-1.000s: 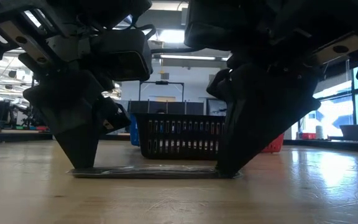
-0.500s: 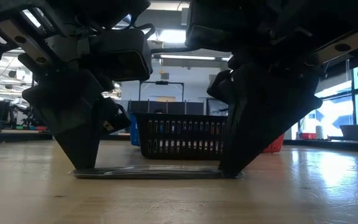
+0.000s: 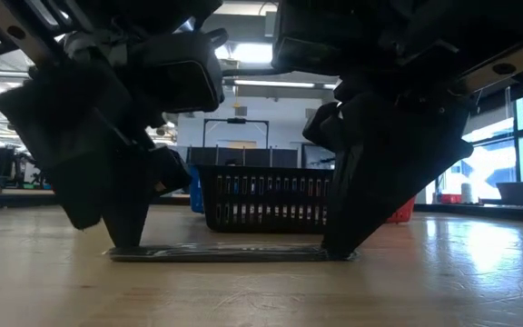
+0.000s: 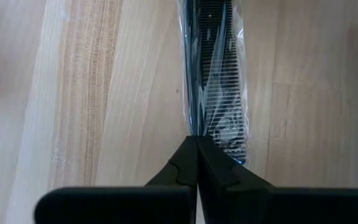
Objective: Pick & Place Travel size toiletries
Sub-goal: Put the black comb into the blue bin
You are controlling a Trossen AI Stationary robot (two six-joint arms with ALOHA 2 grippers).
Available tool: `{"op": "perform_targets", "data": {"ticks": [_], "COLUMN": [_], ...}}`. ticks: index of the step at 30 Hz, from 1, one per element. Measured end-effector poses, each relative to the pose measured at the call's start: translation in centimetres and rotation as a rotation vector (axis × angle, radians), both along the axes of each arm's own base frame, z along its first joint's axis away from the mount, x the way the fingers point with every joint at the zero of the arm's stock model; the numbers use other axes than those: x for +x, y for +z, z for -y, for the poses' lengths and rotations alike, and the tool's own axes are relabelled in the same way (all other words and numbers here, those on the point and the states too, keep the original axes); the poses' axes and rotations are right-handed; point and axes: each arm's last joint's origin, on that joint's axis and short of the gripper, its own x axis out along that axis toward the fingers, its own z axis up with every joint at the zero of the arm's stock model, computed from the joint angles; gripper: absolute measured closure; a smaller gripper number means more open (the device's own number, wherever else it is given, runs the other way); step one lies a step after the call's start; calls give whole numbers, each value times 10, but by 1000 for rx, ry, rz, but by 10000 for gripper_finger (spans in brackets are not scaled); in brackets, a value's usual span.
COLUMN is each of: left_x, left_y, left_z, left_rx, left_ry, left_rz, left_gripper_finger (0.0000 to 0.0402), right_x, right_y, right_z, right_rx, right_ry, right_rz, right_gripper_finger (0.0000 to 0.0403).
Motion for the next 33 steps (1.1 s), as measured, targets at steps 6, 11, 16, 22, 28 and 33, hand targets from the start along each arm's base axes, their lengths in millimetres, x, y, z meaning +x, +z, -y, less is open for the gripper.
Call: {"op": "perform_targets", "data": {"ticks": [6,11,16,22,28,33], "left_x": [-4,-16,-25,-30,-31,-33], "left_y": [6,18,25,26,26,26], "left_z": [0,-3,-2,-1,-2,-2], "left_rx": [-38,43,149,210,215,221], "left_ry": [-23,16,51,80,93,96], "left_rz": [-36,-76,-68,-93,-116,-131], "left_gripper_finger": [209,208,211,211,211,213], "right_x": [0,0,0,-3,-4,-5], "right_y": [0,0,2,10,18,21], "right_z": [0,0,0,2,2,3], "right_rx": [-1,-2,0,-7,1,4], "right_ry": [-1,-1,-1,-2,-6,-7], "right_rz": [1,2,5,1,18,24], "right_gripper_finger": [403,403,403,403,403,403]}}
